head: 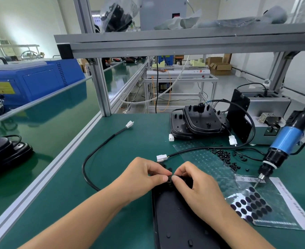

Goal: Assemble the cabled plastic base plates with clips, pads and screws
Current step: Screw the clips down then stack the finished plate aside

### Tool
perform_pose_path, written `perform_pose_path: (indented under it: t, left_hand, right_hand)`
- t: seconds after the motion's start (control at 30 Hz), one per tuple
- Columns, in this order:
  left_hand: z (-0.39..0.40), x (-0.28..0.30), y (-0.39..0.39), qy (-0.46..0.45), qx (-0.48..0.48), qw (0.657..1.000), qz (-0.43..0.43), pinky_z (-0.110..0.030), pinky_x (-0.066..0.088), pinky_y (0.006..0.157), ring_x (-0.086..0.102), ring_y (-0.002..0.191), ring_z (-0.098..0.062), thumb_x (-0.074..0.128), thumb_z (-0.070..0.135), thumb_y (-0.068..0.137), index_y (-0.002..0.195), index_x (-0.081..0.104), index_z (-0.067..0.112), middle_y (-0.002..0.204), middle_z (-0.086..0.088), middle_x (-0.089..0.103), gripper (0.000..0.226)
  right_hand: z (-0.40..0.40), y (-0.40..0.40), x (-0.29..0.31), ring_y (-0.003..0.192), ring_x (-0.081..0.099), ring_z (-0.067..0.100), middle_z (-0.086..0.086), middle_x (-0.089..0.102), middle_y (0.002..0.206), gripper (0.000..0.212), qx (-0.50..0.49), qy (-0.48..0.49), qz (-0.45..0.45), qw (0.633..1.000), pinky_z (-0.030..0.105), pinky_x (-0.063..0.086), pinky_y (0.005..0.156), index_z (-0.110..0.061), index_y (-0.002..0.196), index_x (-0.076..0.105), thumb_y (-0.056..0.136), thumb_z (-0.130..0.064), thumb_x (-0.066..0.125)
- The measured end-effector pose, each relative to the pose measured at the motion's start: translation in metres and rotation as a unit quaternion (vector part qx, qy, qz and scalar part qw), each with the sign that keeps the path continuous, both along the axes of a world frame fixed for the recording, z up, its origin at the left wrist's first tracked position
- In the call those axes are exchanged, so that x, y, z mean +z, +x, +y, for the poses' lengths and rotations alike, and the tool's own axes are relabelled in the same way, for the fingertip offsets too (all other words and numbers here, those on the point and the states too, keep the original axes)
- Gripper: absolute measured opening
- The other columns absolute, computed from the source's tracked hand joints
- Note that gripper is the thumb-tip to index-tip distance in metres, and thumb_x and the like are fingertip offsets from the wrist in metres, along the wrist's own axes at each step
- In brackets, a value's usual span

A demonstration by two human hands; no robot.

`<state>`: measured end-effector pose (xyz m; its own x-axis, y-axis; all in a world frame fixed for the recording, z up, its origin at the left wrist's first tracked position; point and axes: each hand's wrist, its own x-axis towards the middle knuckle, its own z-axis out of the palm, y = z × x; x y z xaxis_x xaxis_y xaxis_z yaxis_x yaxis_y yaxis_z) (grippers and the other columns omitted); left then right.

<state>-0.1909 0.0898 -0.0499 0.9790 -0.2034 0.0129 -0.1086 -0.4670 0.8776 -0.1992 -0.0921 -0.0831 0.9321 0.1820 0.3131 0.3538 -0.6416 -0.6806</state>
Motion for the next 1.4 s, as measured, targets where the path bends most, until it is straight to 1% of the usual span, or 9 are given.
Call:
perform_pose_path:
  t: [0.23, 0.5, 0.67, 0.8, 0.9, 1.0, 1.2, 1.33, 1.4]
  left_hand:
    - [-0.005, 0.004, -0.002, 0.002, -0.01, 1.0, -0.007, -0.007, 0.044, 0.062, 0.059, 0.061, 0.005, 0.074, 0.012, 0.08, 0.078, 0.077, 0.027, 0.069, 0.011, 0.072, 0.015]
    - [-0.009, 0.004, 0.0, 0.088, -0.015, 0.995, -0.052, -0.011, 0.046, 0.062, 0.057, 0.06, 0.005, 0.071, 0.016, 0.08, 0.077, 0.075, 0.033, 0.063, 0.019, 0.067, 0.018]
    - [-0.006, 0.024, 0.01, 0.085, -0.048, 0.995, -0.016, -0.004, 0.045, 0.074, 0.064, 0.078, 0.01, 0.073, 0.02, 0.081, 0.092, 0.075, 0.031, 0.085, 0.012, 0.074, 0.015]
    - [-0.042, 0.043, 0.028, 0.062, -0.016, 0.994, -0.093, -0.007, 0.045, 0.06, 0.06, 0.062, 0.003, 0.072, 0.022, 0.083, 0.088, 0.077, 0.026, 0.074, 0.009, 0.073, 0.008]
    - [-0.099, 0.046, 0.042, 0.104, -0.062, 0.985, -0.121, -0.011, 0.047, 0.06, 0.059, 0.06, -0.002, 0.068, 0.022, 0.085, 0.087, 0.077, 0.021, 0.072, 0.01, 0.07, 0.01]
    - [-0.153, 0.032, 0.059, 0.181, -0.103, 0.971, -0.115, -0.02, 0.05, 0.077, 0.064, 0.081, -0.011, 0.062, 0.017, 0.089, 0.097, 0.076, 0.014, 0.091, 0.0, 0.073, 0.017]
    - [-0.209, 0.011, 0.085, 0.332, -0.156, 0.924, -0.112, -0.037, 0.05, 0.091, 0.059, 0.108, -0.028, 0.062, 0.015, 0.09, 0.117, 0.067, 0.014, 0.117, -0.009, 0.064, 0.028]
    - [-0.22, -0.003, 0.094, 0.387, -0.15, 0.903, -0.113, -0.037, 0.053, 0.082, 0.061, 0.095, -0.029, 0.06, 0.005, 0.087, 0.096, 0.069, 0.004, 0.101, -0.012, 0.067, 0.013]
    - [-0.223, -0.007, 0.098, 0.419, -0.144, 0.888, -0.124, -0.033, 0.047, 0.064, 0.053, 0.073, -0.027, 0.057, 0.001, 0.086, 0.072, 0.059, 0.007, 0.078, -0.009, 0.058, 0.015]
  right_hand:
    - [-0.001, 0.001, 0.001, 0.08, 0.057, 0.003, -0.021, 0.062, 0.078, 0.02, 0.006, 0.058, 0.018, 0.998, 0.019, 0.042, 0.068, -0.034, 0.082, 0.06, 0.094, -0.022, 0.05]
    - [0.0, 0.0, 0.0, 0.083, 0.057, 0.001, -0.021, 0.064, 0.079, 0.018, 0.012, 0.058, 0.016, 0.998, 0.021, 0.044, 0.073, -0.032, 0.086, 0.063, 0.095, -0.022, 0.051]
    - [-0.017, 0.006, 0.018, 0.079, 0.061, -0.001, -0.018, 0.069, 0.08, 0.015, -0.069, 0.127, -0.035, 0.989, 0.02, 0.049, 0.074, -0.028, 0.085, 0.068, 0.09, -0.021, 0.057]
    - [-0.077, 0.032, 0.051, 0.064, 0.062, 0.001, -0.015, 0.07, 0.079, 0.018, -0.217, 0.311, -0.138, 0.915, 0.011, 0.047, 0.054, -0.024, 0.091, 0.067, 0.091, -0.02, 0.049]
    - [-0.126, 0.053, 0.064, 0.064, 0.058, -0.003, -0.011, 0.067, 0.073, 0.016, -0.344, 0.424, -0.22, 0.809, 0.013, 0.046, 0.062, -0.021, 0.089, 0.063, 0.09, -0.017, 0.048]
    - [-0.15, 0.062, 0.05, 0.065, 0.056, -0.001, -0.013, 0.062, 0.065, 0.018, -0.392, 0.469, -0.239, 0.755, 0.024, 0.046, 0.075, -0.028, 0.08, 0.055, 0.09, -0.014, 0.05]
    - [-0.159, 0.07, 0.019, 0.087, 0.059, 0.012, 0.0, 0.063, 0.096, 0.011, -0.46, 0.421, -0.19, 0.759, 0.028, 0.047, 0.079, -0.023, 0.092, 0.057, 0.092, -0.021, 0.047]
    - [-0.16, 0.076, 0.011, 0.083, 0.059, 0.016, -0.008, 0.058, 0.092, 0.032, -0.463, 0.425, -0.094, 0.773, 0.033, 0.046, 0.072, -0.016, 0.117, 0.051, 0.092, -0.035, 0.046]
    - [-0.159, 0.079, 0.008, 0.076, 0.061, 0.02, -0.002, 0.063, 0.09, 0.045, -0.417, 0.448, -0.033, 0.791, 0.034, 0.05, 0.065, -0.015, 0.123, 0.05, 0.09, -0.046, 0.044]
